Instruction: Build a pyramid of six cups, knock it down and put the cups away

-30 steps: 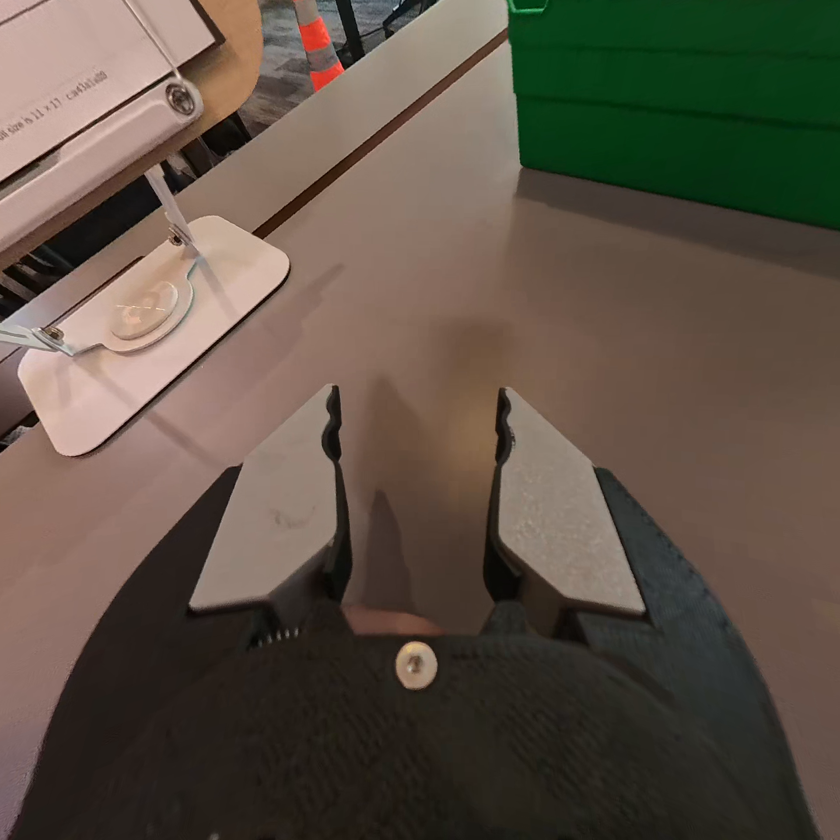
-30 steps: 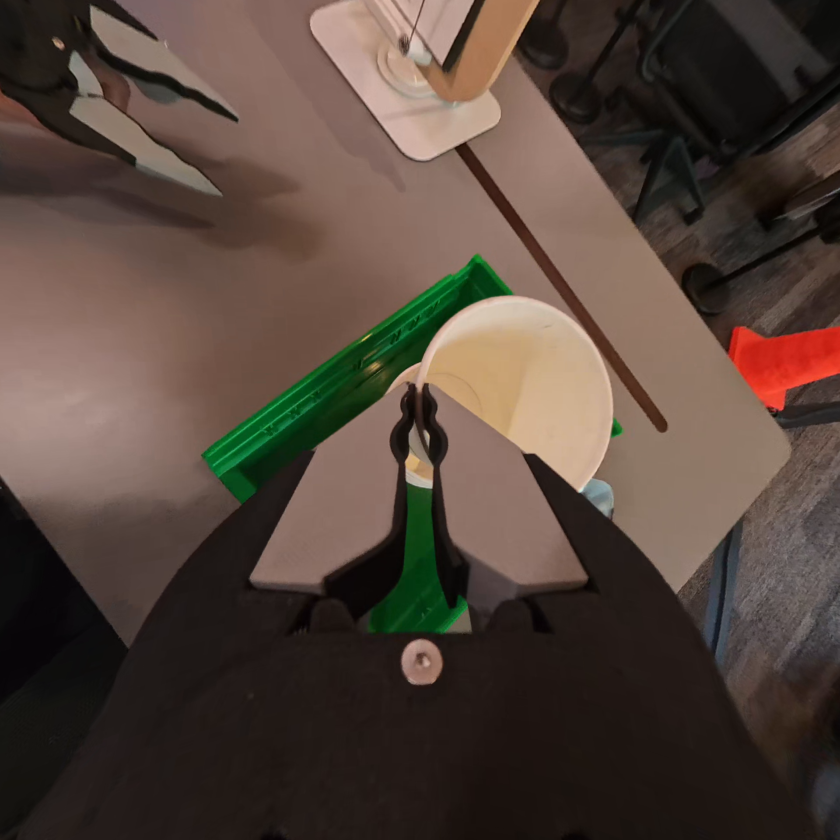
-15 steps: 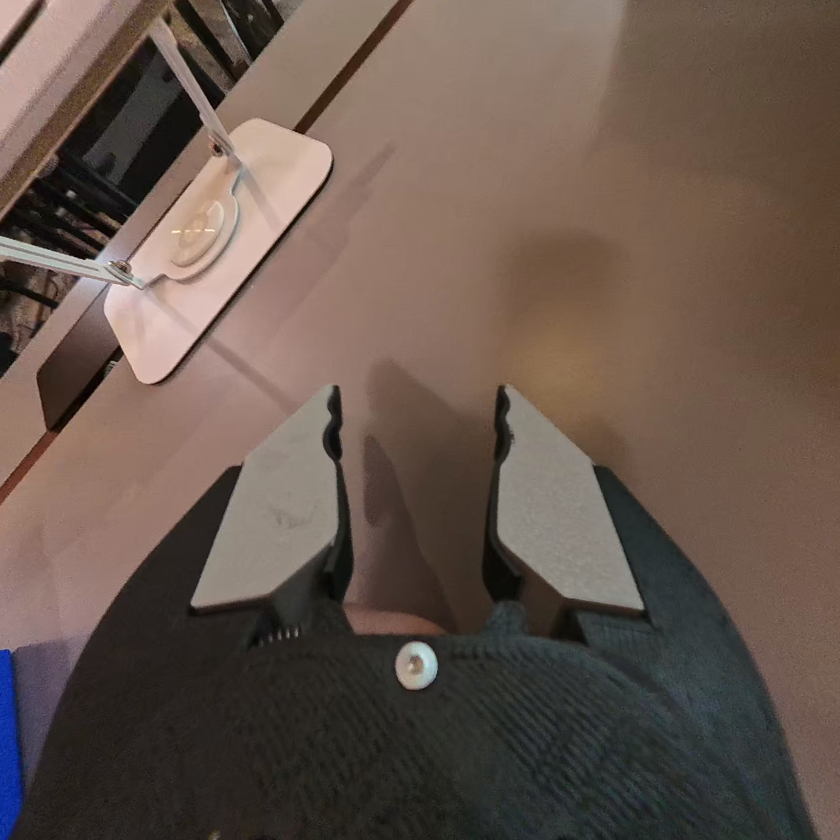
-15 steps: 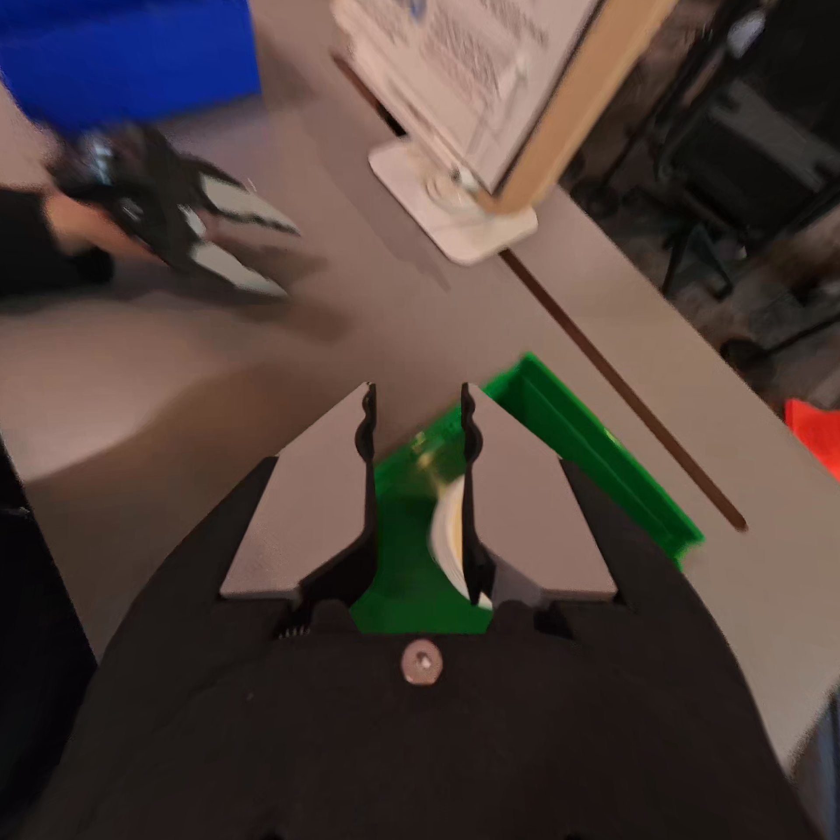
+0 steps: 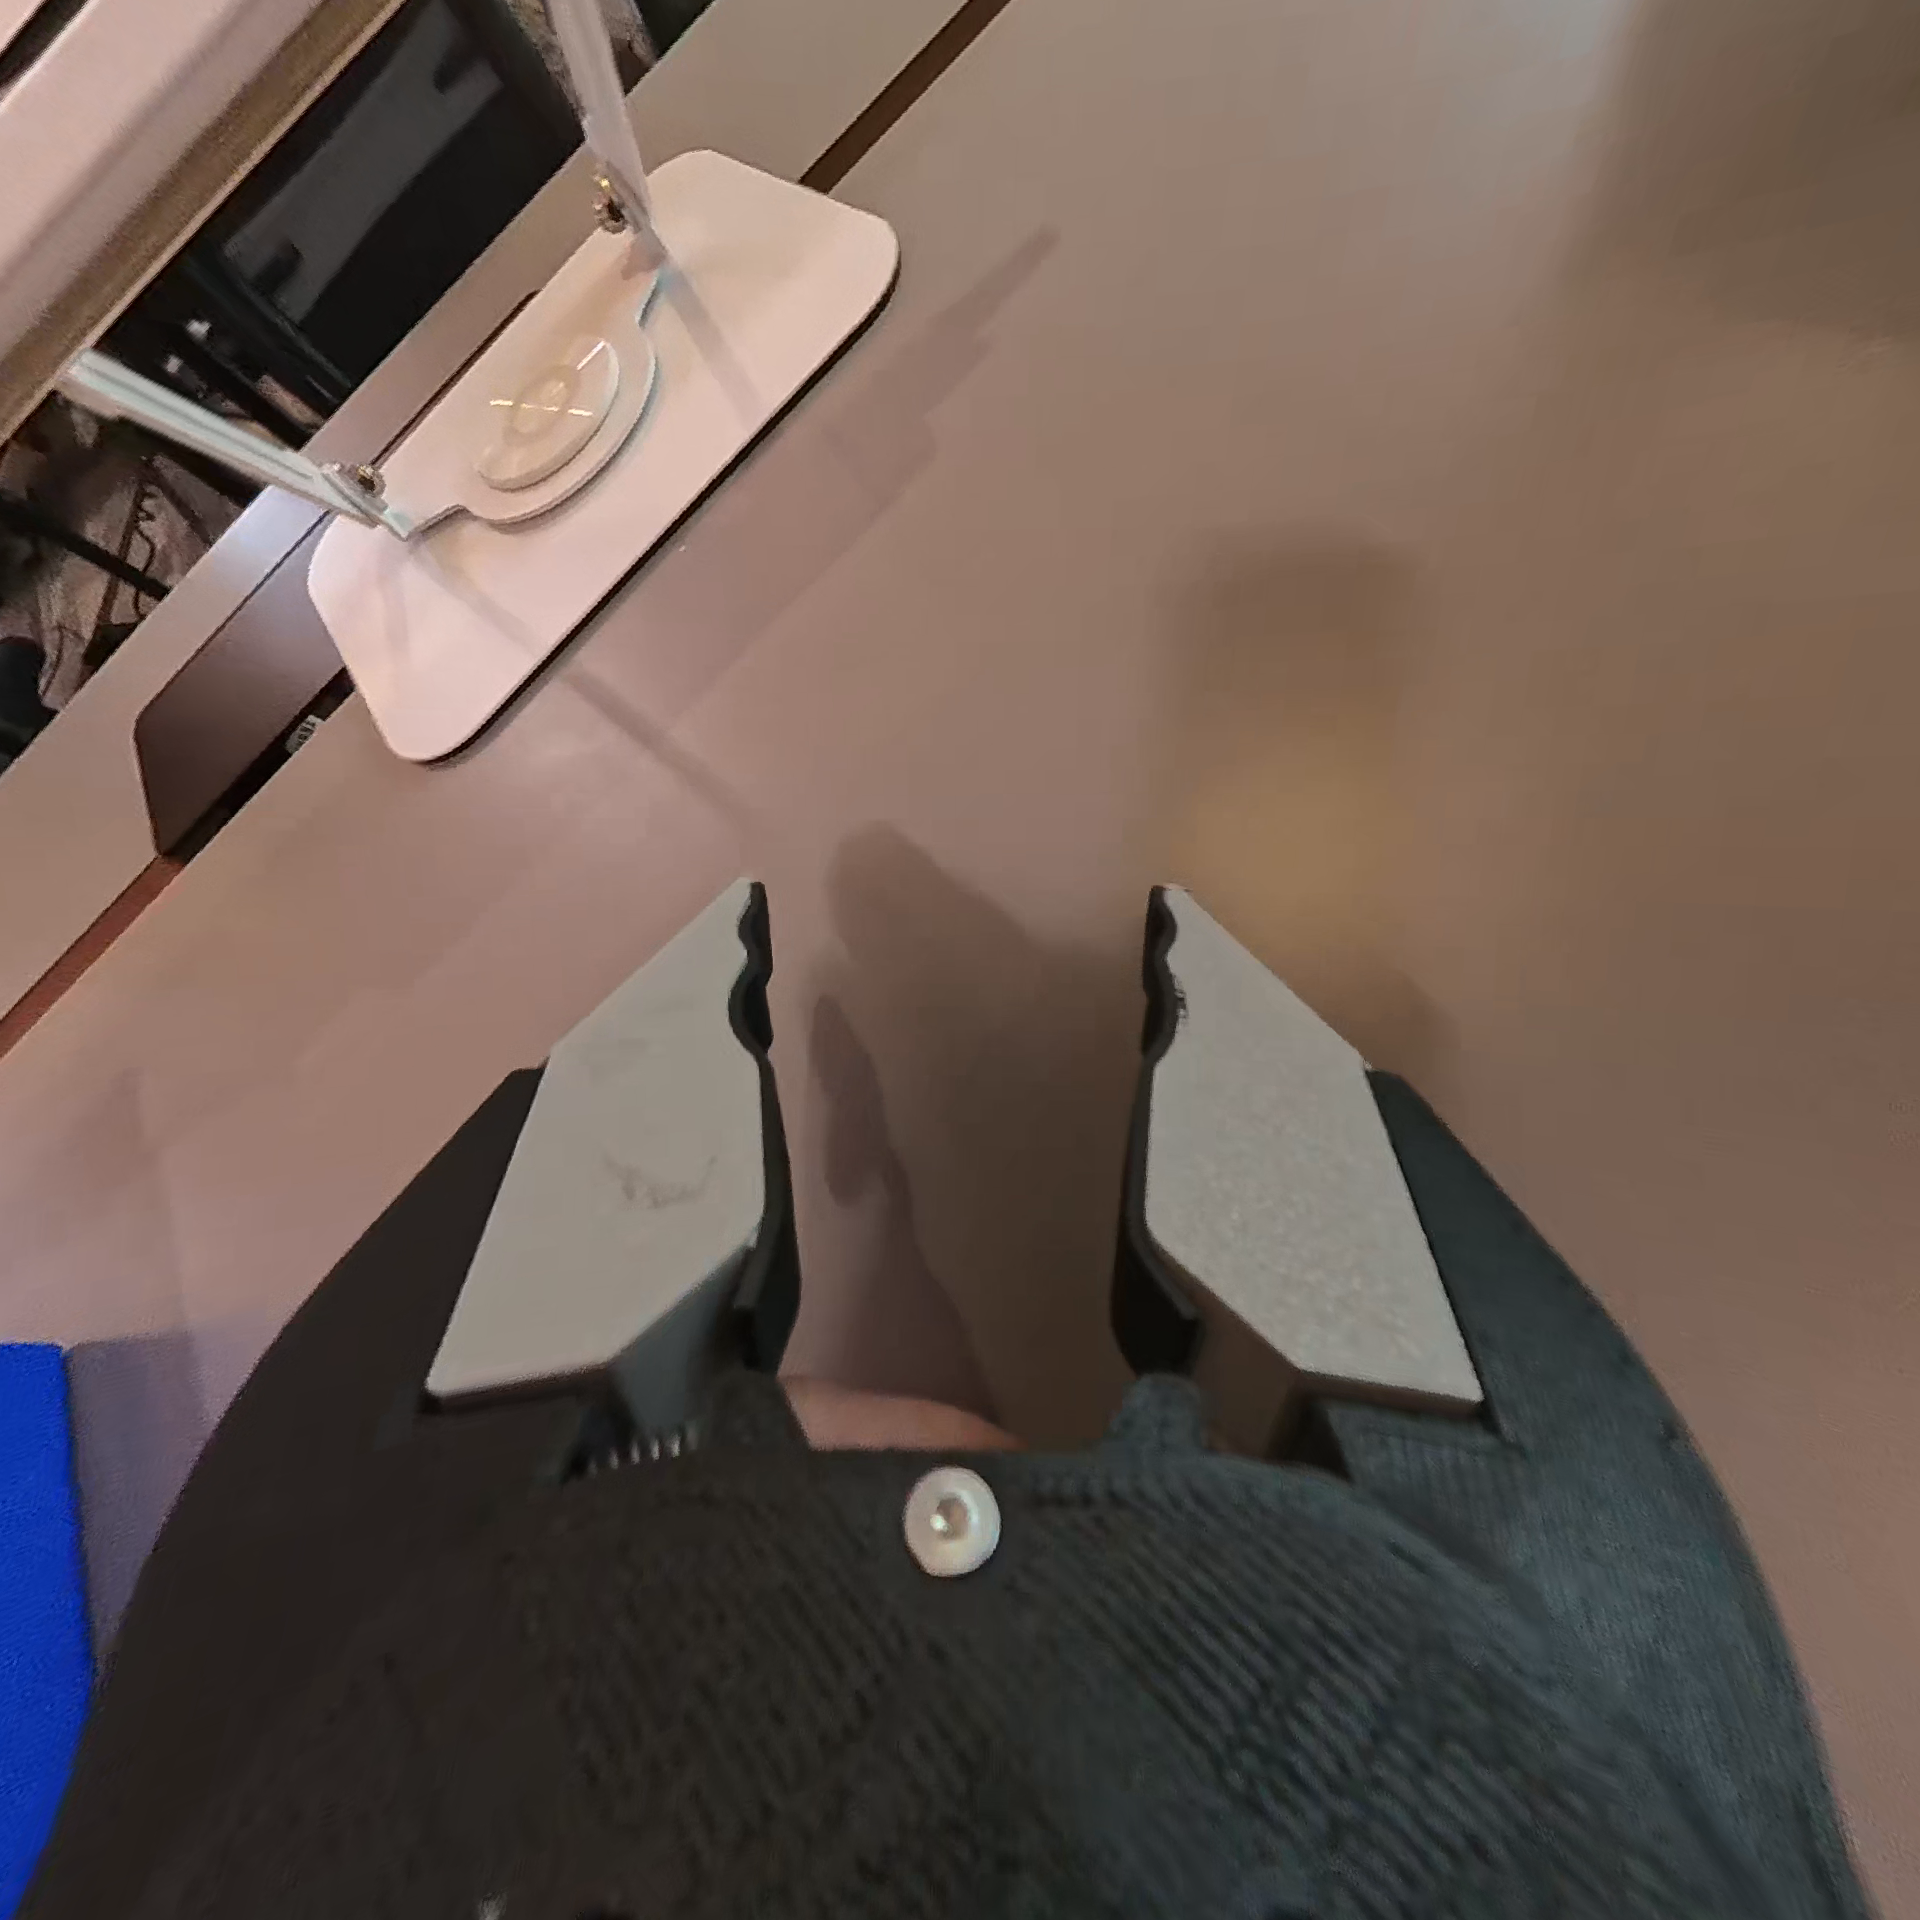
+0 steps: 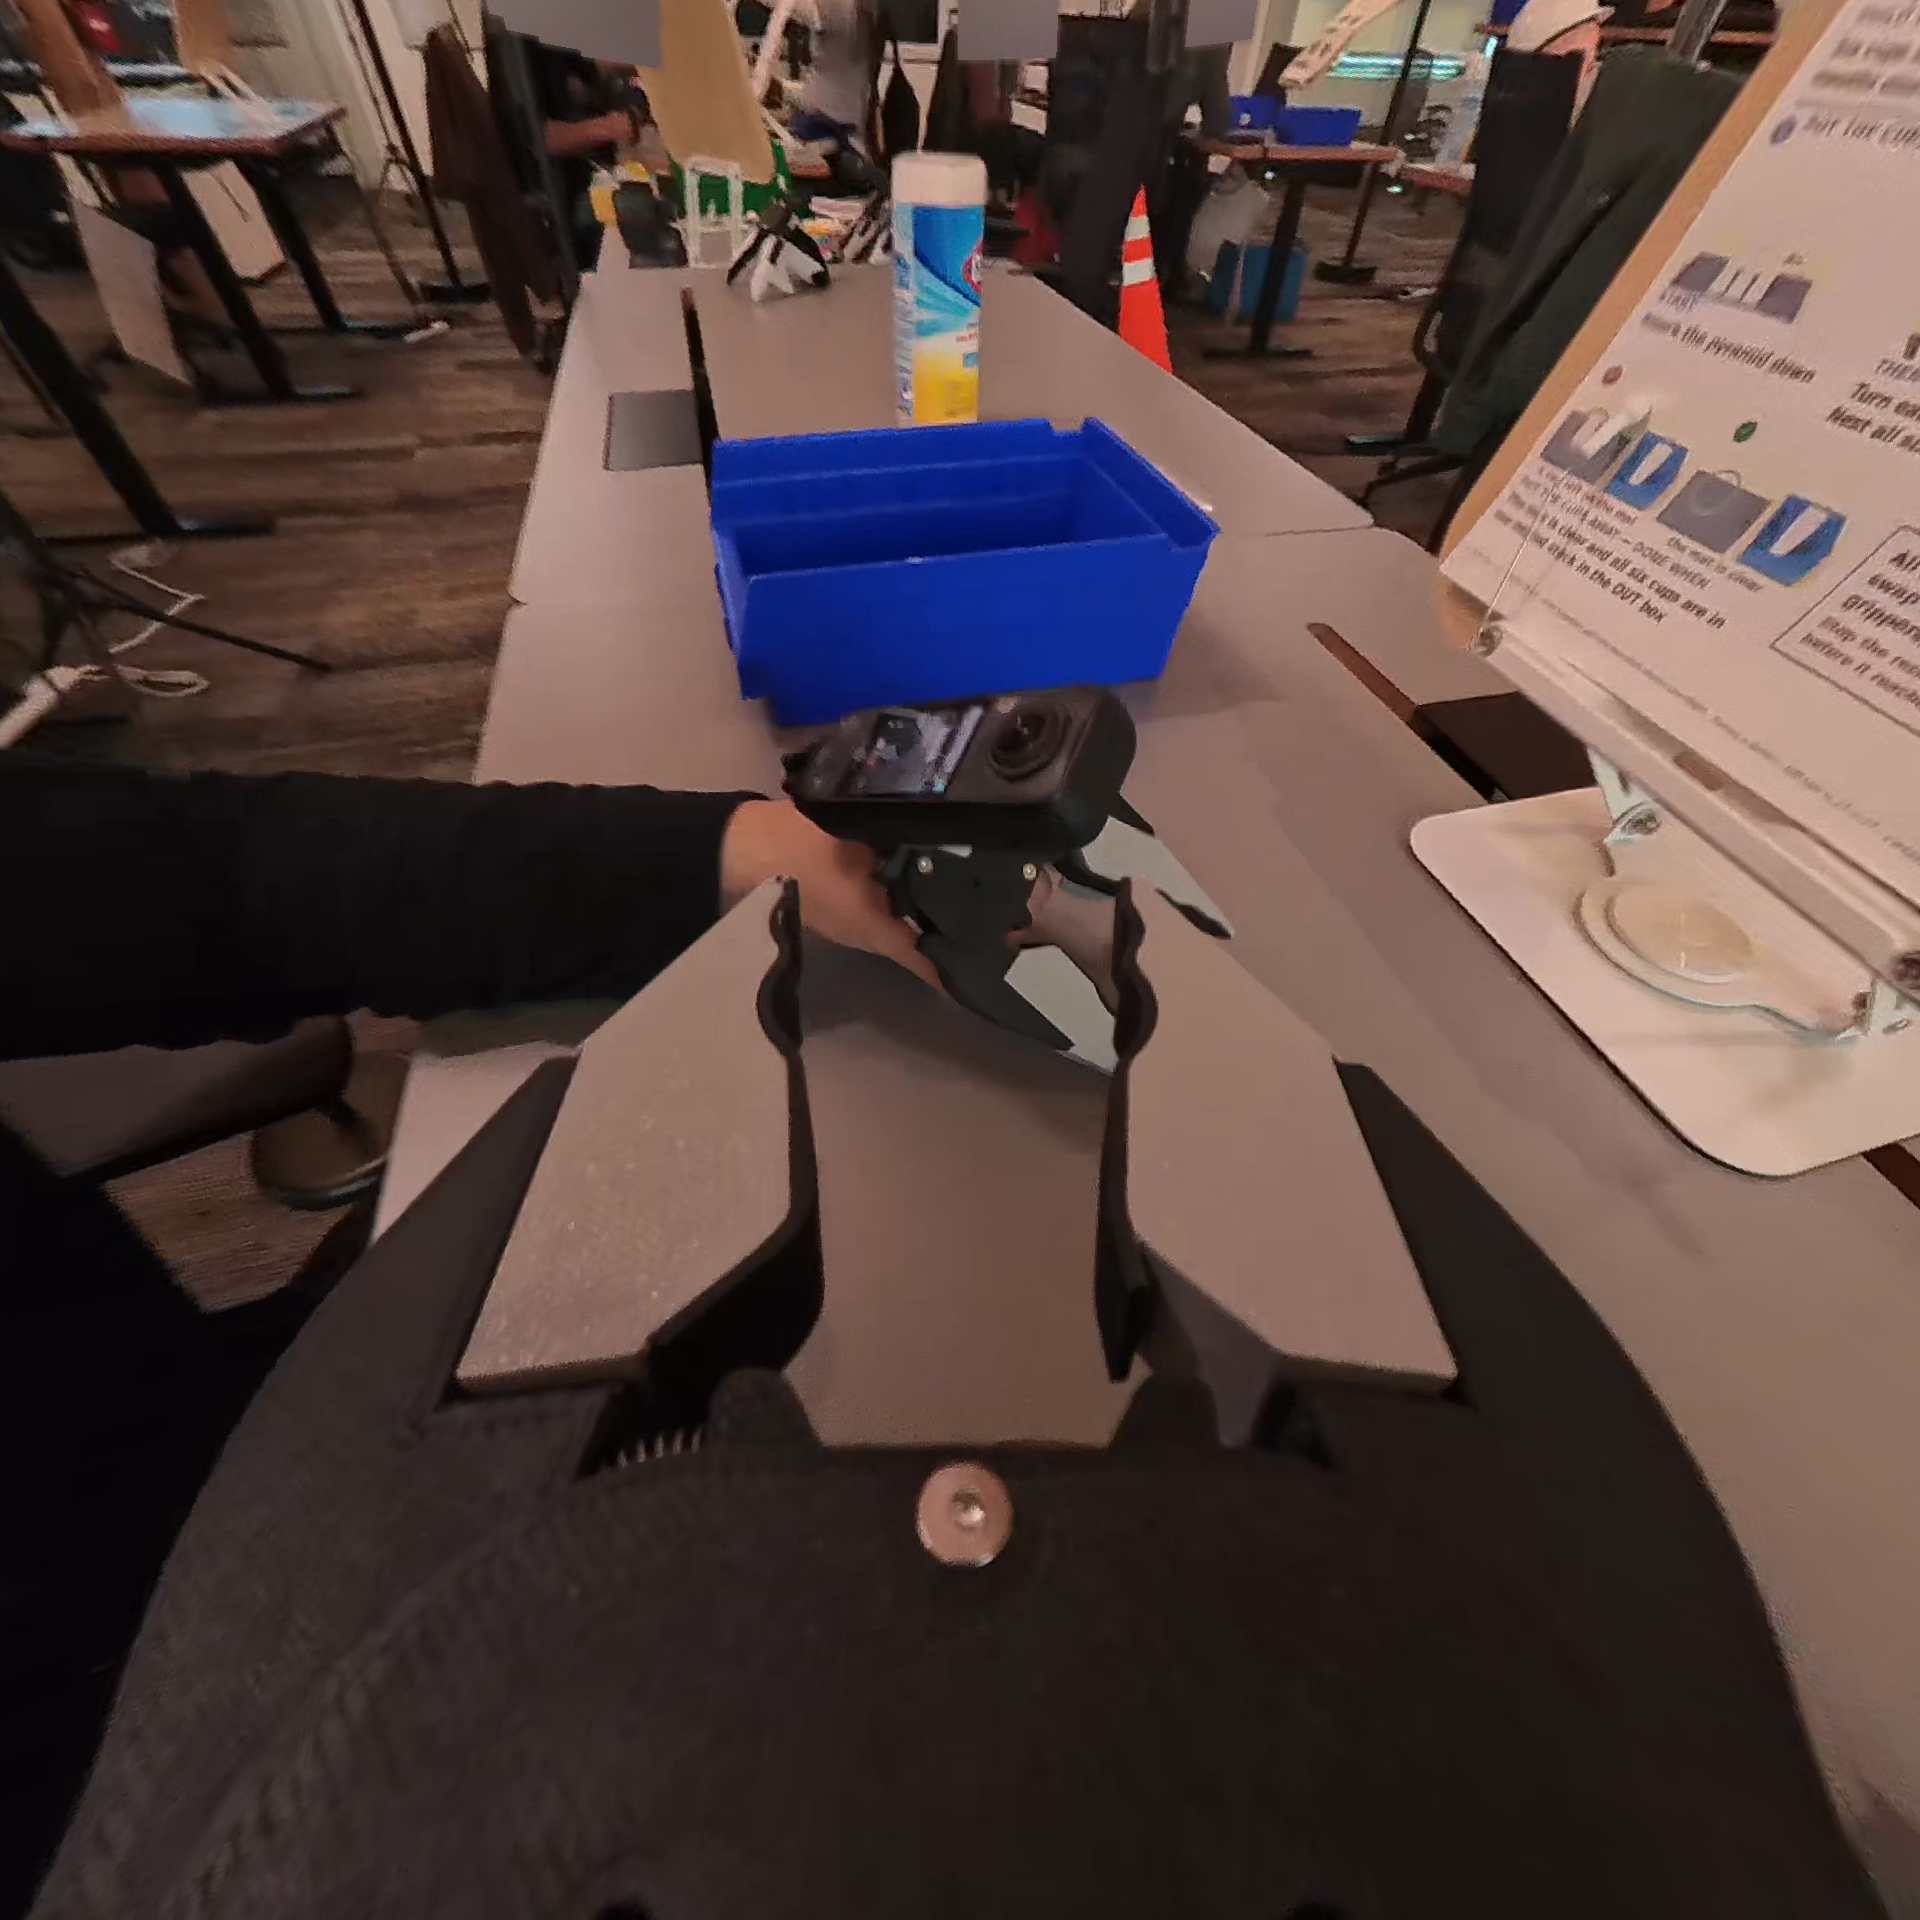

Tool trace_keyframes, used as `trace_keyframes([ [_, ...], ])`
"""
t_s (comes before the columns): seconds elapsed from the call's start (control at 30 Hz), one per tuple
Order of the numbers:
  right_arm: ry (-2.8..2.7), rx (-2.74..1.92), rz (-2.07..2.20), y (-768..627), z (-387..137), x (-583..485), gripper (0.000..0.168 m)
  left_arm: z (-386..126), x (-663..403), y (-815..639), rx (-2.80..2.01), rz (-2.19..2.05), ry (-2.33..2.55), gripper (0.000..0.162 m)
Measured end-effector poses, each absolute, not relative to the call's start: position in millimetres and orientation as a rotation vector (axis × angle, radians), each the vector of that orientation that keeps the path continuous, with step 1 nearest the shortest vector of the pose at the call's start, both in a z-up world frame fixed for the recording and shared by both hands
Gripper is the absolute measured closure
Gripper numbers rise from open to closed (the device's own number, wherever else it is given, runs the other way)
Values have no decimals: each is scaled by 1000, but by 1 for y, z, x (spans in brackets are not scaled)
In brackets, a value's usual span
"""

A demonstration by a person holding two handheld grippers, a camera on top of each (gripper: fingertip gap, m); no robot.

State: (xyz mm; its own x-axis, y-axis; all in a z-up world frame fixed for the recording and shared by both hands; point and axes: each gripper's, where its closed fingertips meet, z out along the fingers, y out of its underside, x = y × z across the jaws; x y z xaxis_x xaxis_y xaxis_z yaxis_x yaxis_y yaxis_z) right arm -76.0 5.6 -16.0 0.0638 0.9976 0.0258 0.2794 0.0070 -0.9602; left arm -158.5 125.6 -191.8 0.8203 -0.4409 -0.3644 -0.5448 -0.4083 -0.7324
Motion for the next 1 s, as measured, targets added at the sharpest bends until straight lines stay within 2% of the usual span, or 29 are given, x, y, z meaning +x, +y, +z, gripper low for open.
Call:
trace_keyframes([
  [0.23,-1330,-1480,879,24,-82,-104,111,-191,-185,120,-2122,101,574,88],
  [0.57,-1296,-1606,717,43,-143,-87,105,-157,-215,108,-1965,39,290,88],
  [0.73,-1248,-1659,723,53,-151,-79,102,-152,-222,96,-1934,108,246,95],
  [0.9,-1200,-1618,712,43,-140,-63,102,-156,-213,68,-1971,95,162,89],
  [1.0,-1193,-1586,754,20,-135,-48,101,-167,-204,41,-2050,20,167,77],
])
